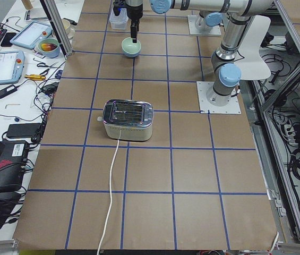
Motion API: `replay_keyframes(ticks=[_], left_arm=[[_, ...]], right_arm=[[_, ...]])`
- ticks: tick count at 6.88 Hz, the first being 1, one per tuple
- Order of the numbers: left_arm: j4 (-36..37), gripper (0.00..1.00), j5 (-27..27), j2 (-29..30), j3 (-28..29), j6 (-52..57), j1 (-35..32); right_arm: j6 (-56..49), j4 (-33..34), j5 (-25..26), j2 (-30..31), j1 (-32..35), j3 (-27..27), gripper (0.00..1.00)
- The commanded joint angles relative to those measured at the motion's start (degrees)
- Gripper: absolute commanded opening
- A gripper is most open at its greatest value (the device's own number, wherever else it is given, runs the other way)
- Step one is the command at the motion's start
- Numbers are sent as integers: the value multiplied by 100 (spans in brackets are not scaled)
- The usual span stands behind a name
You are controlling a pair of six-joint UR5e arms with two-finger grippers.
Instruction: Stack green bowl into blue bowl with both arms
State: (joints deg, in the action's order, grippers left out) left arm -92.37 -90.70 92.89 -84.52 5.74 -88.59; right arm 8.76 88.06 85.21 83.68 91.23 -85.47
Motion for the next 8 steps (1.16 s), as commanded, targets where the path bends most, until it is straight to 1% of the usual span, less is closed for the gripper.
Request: replay_keyframes(ticks=[1,2,4,7,8], left_arm=[[0,100,0,1,-3,-3,-10],[0,100,9,9,-3,-3,-10],[-9,100,18,9,-11,-29,-10],[97,100,9,53,-3,-38,8],[288,100,9,36,6,-38,60]], right_arm=[[-41,-227,431,209,-35,-13,100],[-85,-454,522,297,-26,-13,100],[-77,-474,532,411,-26,-13,100],[-59,-439,506,421,-17,-13,100],[-50,-421,497,421,-17,-13,100]])
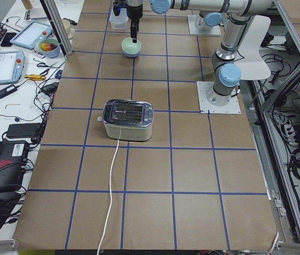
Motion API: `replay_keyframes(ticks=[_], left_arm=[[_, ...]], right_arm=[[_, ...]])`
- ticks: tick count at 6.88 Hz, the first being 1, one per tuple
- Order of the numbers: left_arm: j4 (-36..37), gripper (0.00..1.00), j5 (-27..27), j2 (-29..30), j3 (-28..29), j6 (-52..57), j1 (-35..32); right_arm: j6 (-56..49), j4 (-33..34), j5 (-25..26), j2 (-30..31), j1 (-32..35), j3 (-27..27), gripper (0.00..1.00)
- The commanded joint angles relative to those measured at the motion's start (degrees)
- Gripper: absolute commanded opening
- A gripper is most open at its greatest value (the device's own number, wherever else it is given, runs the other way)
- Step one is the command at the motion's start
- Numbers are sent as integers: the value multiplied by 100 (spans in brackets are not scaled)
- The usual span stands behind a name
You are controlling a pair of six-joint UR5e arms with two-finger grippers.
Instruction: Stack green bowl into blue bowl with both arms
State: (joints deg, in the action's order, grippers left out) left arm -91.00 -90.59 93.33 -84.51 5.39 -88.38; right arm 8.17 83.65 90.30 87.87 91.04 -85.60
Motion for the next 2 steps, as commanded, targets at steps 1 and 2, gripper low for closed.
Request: replay_keyframes(ticks=[1,2], left_arm=[[196,100,-28,114,-47,-64,58],[266,100,32,-7,-195,-117,67]], right_arm=[[9,20,-13,2,1,0,100],[9,20,-22,2,10,0,100]])
